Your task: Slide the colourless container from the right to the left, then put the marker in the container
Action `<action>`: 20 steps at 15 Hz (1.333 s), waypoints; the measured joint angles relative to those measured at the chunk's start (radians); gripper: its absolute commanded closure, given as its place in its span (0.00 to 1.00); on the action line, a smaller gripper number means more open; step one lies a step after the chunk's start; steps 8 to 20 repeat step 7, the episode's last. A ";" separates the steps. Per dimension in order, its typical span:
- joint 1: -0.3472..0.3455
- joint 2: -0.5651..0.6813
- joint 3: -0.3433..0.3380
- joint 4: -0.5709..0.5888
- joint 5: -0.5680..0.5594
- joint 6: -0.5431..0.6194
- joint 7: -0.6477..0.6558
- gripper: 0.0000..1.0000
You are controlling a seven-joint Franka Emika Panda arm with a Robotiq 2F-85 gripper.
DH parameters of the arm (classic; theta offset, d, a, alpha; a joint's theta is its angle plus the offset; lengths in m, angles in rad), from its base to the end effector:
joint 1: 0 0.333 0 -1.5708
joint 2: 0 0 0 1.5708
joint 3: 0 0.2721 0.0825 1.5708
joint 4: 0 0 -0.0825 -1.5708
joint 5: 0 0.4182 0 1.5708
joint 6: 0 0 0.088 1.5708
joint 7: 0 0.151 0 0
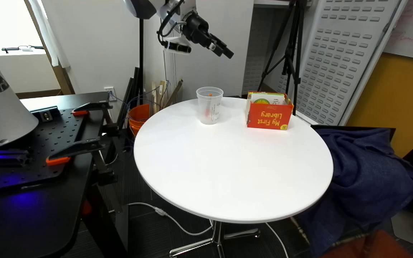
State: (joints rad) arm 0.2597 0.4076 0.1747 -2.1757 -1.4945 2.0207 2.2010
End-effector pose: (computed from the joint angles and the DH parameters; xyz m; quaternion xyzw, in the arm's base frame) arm 0.5327 0.1481 0.1091 0.8113 -0.2726 0.4185 0.3038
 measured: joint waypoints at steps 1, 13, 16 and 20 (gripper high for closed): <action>-0.002 -0.007 0.000 -0.004 0.001 0.000 0.000 0.00; -0.007 -0.028 0.000 -0.015 0.001 0.002 0.000 0.00; -0.007 -0.028 0.000 -0.015 0.001 0.002 0.000 0.00; -0.007 -0.028 0.000 -0.015 0.001 0.002 0.000 0.00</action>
